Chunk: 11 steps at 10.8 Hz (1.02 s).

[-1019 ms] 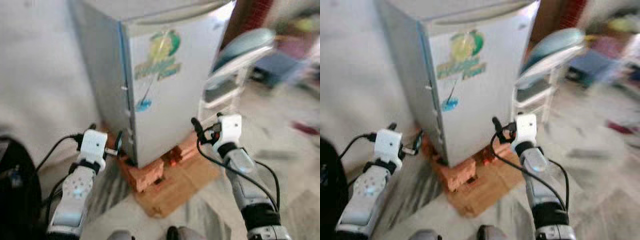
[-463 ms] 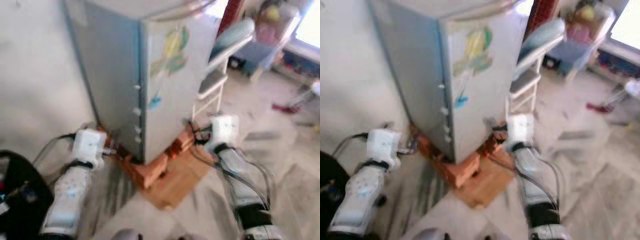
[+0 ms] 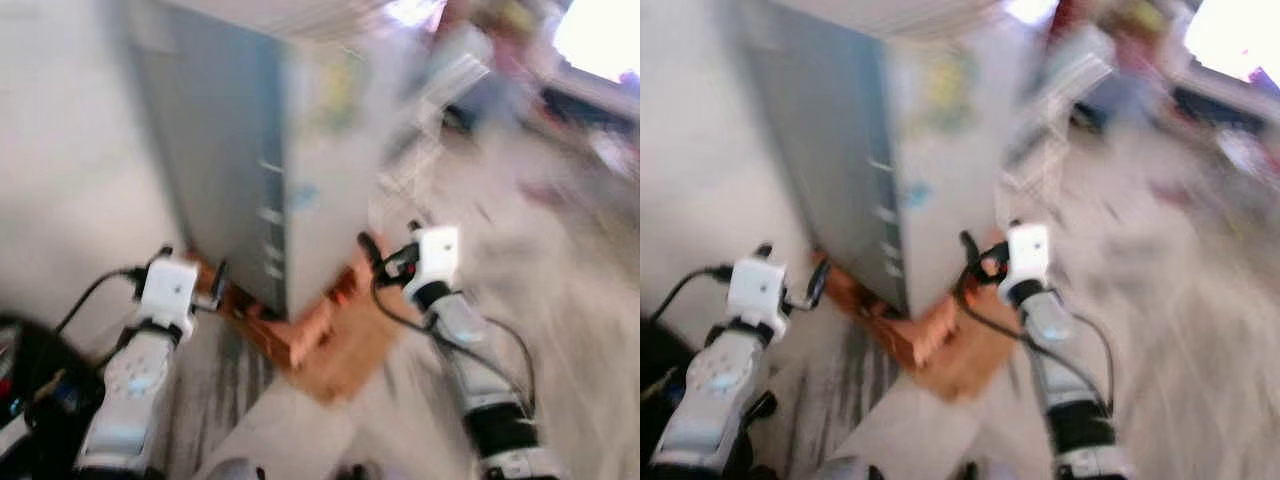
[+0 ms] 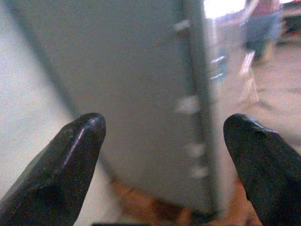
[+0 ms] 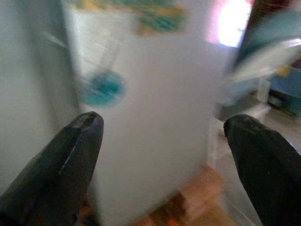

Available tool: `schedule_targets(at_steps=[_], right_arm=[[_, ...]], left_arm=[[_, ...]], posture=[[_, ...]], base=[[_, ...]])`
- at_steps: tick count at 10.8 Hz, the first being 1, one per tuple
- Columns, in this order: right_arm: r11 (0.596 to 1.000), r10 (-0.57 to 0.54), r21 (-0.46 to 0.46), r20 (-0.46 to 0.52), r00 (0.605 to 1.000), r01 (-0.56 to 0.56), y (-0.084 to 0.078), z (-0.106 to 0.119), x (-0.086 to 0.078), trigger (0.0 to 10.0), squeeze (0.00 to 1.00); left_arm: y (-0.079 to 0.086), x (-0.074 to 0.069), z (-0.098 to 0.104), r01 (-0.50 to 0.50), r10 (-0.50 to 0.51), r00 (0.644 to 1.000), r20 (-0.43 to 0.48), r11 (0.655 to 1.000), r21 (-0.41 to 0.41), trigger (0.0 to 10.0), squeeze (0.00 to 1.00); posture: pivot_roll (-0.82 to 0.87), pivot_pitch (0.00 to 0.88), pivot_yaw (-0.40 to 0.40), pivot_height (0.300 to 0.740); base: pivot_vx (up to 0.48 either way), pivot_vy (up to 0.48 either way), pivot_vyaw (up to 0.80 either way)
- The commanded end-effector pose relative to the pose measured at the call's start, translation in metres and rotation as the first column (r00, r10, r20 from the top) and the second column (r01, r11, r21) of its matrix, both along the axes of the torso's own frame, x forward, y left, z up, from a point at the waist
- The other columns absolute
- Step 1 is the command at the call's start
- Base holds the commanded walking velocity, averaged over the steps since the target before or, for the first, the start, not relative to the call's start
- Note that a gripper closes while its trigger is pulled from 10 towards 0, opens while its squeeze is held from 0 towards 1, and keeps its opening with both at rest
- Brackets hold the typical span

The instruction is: Restocking fridge

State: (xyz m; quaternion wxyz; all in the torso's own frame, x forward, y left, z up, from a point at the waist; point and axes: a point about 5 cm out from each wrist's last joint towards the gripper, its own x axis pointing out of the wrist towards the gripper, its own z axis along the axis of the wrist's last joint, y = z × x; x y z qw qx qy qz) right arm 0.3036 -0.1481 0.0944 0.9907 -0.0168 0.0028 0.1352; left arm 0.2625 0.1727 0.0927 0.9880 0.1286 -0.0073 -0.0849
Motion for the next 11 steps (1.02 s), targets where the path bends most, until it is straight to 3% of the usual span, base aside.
schedule_targets(at_steps=[1,4,9,11], right_arm=[[1.0,-0.005,0.01,0.02,1.0,0.005,0.0007,0.0057,0.0025,10.0,0.0],[1.0,-0.006,0.01,0.021,1.0,0.005,0.0011,0.0059,0.0025,10.0,0.0],[1.0,-0.002,0.008,0.014,1.0,0.001,0.0004,0.0048,0.0009,10.0,0.0],[1.0,0.007,0.004,0.008,1.0,-0.007,0.0007,0.0026,-0.0025,10.0,0.0]], left_arm=[[-0.0006,-0.0024,0.0023,0.016,-0.017,1.0,0.018,1.0,0.016,10.0,0.0],[-0.0043,-0.0052,0.0049,0.05,-0.049,0.998,0.036,0.999,-0.005,10.0,0.0],[-0.006,-0.0057,0.0067,0.06,-0.059,0.997,0.048,0.998,-0.019,10.0,0.0],[-0.0036,-0.007,0.0072,0.033,-0.032,0.997,0.064,0.999,-0.024,10.0,0.0]], posture=[[0.14,0.048,-0.031,0.74],[0.14,0.05,-0.031,0.74],[0.14,0.053,-0.033,0.74],[0.13,0.056,-0.038,0.74]], base=[[0.0,0.0,0.0],[0.0,0.0,0.0],[0.411,0.0,-0.49],[0.0,0.0,0.0]])
